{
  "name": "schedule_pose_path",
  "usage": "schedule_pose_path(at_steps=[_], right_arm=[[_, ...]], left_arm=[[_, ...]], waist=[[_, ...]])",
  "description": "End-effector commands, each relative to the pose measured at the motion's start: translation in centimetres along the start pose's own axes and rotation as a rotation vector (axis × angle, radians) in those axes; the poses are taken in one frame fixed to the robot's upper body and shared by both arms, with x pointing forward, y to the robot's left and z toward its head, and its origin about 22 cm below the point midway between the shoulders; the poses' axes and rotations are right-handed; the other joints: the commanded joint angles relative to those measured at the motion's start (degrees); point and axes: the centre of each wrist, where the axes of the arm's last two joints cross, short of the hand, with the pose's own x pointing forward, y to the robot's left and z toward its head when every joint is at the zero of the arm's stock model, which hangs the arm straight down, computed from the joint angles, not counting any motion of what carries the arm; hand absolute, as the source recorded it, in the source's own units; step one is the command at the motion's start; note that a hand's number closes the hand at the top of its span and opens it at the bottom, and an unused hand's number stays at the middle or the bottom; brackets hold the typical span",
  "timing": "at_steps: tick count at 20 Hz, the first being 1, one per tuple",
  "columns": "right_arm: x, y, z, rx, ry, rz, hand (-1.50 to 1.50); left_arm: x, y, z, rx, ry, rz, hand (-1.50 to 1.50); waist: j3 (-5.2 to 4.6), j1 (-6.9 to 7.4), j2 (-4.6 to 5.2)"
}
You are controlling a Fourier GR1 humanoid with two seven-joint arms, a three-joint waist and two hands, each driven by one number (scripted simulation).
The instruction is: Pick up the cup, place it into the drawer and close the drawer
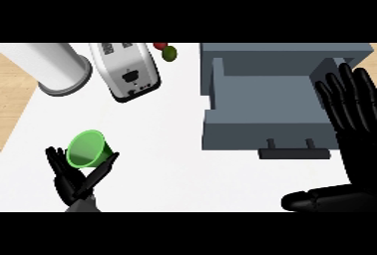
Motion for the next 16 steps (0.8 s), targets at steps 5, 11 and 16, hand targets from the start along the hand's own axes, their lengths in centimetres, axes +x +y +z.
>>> schedule_pose_path(at_steps=[5,11,16], right_arm=[[0.5,-0.6,0.1,0.003,0.002,-0.009,-1.5],[-0.9,-1.0,0.4,0.002,0.008,0.002,-1.5],[0.1,0.3,-1.1,-0.001,-0.006,0.014,-1.5]], left_arm=[[-1.2,-1.9,0.0,-0.071,0.005,0.146,-1.5],[-0.7,-2.1,-0.9,-0.131,-0.046,0.219,1.5],[-0.1,-2.7,-2.4,-0.118,-0.138,0.143,1.5]], waist=[[-0.03,-0.26,0.07],[0.0,-0.17,0.03],[-0.01,-0.04,0.04]])
